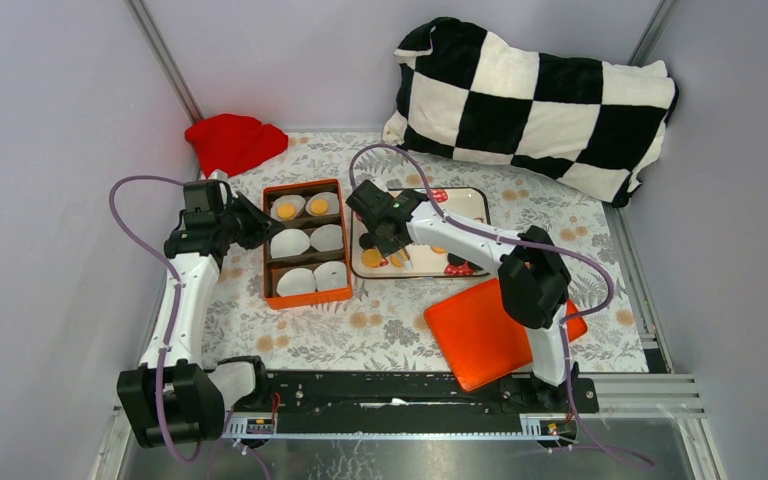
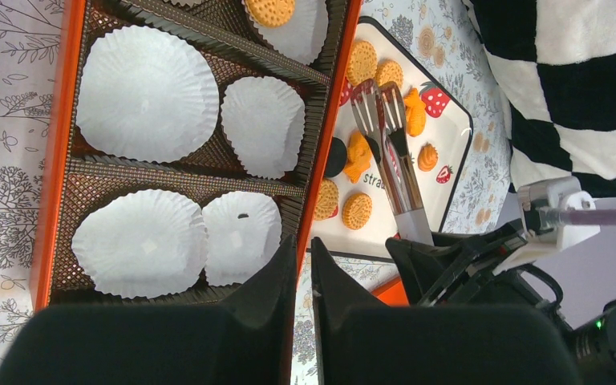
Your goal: Pack the cookies
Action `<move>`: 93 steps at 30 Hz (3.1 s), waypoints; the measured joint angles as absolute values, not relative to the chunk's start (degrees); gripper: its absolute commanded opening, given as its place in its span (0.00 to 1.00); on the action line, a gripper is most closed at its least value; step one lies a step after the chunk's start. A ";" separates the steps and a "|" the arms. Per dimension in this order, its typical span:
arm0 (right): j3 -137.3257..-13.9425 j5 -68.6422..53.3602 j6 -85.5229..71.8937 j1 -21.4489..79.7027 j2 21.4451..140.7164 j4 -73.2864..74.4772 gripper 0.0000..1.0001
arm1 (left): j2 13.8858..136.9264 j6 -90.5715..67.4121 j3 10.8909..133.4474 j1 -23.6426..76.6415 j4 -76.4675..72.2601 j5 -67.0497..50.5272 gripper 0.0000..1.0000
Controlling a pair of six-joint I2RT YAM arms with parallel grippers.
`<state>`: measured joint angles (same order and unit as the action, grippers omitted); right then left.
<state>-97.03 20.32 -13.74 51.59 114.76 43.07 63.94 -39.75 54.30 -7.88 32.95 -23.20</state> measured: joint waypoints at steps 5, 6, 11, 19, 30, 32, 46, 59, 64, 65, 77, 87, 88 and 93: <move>-98.45 19.75 -13.87 50.04 116.92 42.96 0.54 | 63.94 -39.72 54.30 -7.88 32.95 -23.20 0.15; -98.48 19.57 -13.98 49.82 117.21 42.96 0.54 | 63.94 -39.75 54.30 -7.88 32.95 -23.20 0.15; -99.37 18.55 -13.93 49.34 118.28 43.05 0.57 | 63.94 -39.72 54.30 -7.88 32.95 -23.24 0.15; -103.88 17.28 -13.96 48.86 120.70 43.59 0.45 | 63.94 -39.72 53.98 -7.88 32.82 -23.66 0.15; -107.85 15.20 -13.96 46.81 122.76 46.30 0.00 | 64.01 -39.75 53.23 -7.88 32.45 -25.67 0.15; -107.81 15.33 -13.91 46.83 122.63 46.39 0.00 | 64.03 -39.75 53.17 -7.88 32.45 -25.96 0.14; -107.83 13.61 -13.04 56.21 111.04 46.78 0.00 | 66.81 -39.79 59.44 -11.31 33.39 -24.40 0.13; -107.79 9.82 -12.88 59.33 114.67 47.33 0.37 | 67.85 -39.29 59.44 -12.05 33.91 -25.06 0.15; -107.83 9.98 -12.84 59.31 116.57 47.31 0.44 | 67.66 -38.79 59.44 -12.05 33.91 -25.52 0.15; -107.83 10.02 -12.84 59.31 116.90 47.33 0.46 | 67.59 -38.72 59.42 -12.05 33.91 -25.54 0.15; -108.81 13.19 -12.67 59.31 117.32 46.85 0.50 | 67.20 -37.91 59.42 -12.05 33.82 -26.63 0.16; -103.61 22.85 -12.47 58.04 111.79 46.72 0.49 | 67.20 -37.85 59.40 -12.05 33.71 -27.42 0.16; -102.08 23.51 -12.67 57.45 110.08 46.50 0.50 | 67.20 -37.85 59.40 -12.05 33.61 -27.62 0.16; -93.97 25.06 -14.17 53.30 102.06 45.71 0.54 | 67.20 -37.89 59.40 -12.05 33.15 -28.27 0.16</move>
<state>-93.97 25.06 -14.17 53.30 102.06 45.71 67.20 -37.89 59.40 -12.05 33.15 -28.27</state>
